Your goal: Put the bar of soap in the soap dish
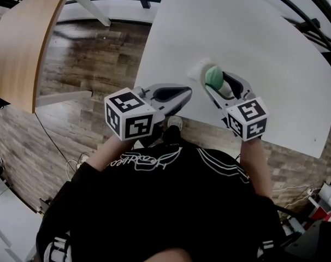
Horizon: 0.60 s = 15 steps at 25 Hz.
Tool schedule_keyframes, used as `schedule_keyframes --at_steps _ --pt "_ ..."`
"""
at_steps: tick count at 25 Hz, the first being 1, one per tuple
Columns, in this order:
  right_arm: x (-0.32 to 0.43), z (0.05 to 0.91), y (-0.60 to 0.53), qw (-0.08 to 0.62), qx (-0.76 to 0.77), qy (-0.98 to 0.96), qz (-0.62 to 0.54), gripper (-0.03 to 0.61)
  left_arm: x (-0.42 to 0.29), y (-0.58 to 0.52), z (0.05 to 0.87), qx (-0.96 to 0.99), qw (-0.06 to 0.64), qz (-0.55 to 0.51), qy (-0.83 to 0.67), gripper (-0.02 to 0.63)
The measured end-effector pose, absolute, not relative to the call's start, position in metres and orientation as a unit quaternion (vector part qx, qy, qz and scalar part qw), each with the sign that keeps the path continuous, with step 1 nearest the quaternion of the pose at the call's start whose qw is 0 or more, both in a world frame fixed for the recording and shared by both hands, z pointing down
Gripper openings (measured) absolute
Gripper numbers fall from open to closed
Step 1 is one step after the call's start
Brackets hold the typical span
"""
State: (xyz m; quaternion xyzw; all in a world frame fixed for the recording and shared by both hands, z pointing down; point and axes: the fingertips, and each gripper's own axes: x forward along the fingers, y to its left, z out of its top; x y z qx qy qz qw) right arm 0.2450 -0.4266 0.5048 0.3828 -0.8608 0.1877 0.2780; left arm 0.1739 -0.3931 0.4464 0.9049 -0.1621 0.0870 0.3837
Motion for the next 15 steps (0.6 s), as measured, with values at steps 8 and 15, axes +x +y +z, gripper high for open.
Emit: schedule_keyframes --at_steps 8,15 --pt "0.24 0.518 -0.428 0.318 0.373 -0.854 0.176 0.227 0.167 -0.399 0.448 0.904 0.384 0.083 -0.168 0.008" --pt "0.24 0.527 -0.427 0.345 0.358 -0.849 0.179 0.227 0.164 -0.405 0.448 0.902 0.389 0.081 -0.173 0.008"
